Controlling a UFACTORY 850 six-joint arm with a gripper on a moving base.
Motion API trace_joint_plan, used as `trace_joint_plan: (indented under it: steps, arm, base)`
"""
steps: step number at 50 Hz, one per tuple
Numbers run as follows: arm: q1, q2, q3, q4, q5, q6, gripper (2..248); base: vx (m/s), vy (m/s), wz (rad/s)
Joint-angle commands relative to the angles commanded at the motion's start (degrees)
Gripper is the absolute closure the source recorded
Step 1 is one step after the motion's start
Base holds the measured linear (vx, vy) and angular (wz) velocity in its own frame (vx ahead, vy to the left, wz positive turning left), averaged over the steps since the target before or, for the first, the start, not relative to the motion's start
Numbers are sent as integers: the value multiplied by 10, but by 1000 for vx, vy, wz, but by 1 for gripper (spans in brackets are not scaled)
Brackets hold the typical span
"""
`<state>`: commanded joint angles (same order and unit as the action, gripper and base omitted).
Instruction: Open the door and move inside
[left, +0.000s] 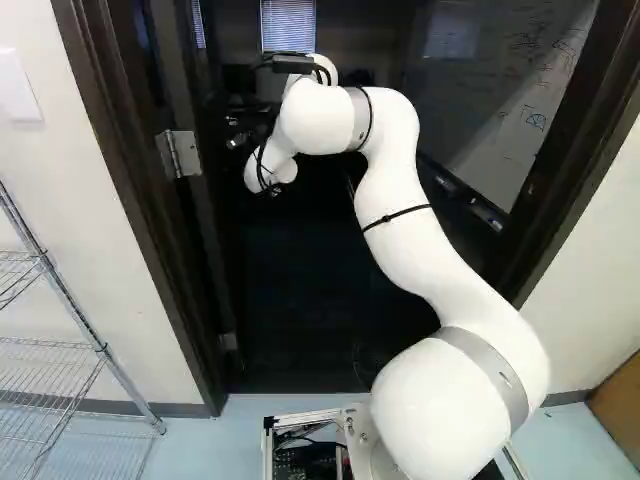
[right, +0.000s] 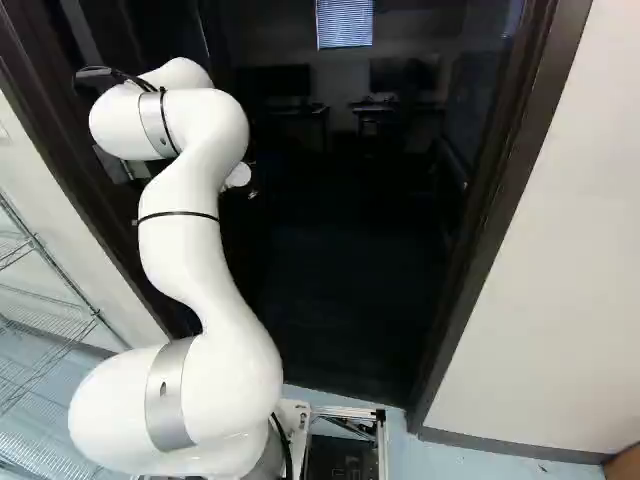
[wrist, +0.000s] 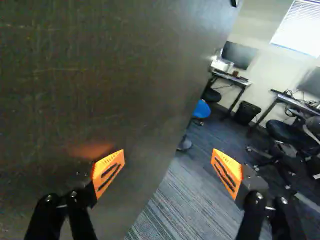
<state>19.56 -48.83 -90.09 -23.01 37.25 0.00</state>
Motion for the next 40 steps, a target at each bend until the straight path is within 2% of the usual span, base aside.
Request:
trace_joint_plan:
  steps: [18,40]
  arm:
    - [0,0,0,-50,0,0,3]
    - [0,0,0,-56,0,0,3]
  base:
    - [0,0,0]
    - [0,0,0]
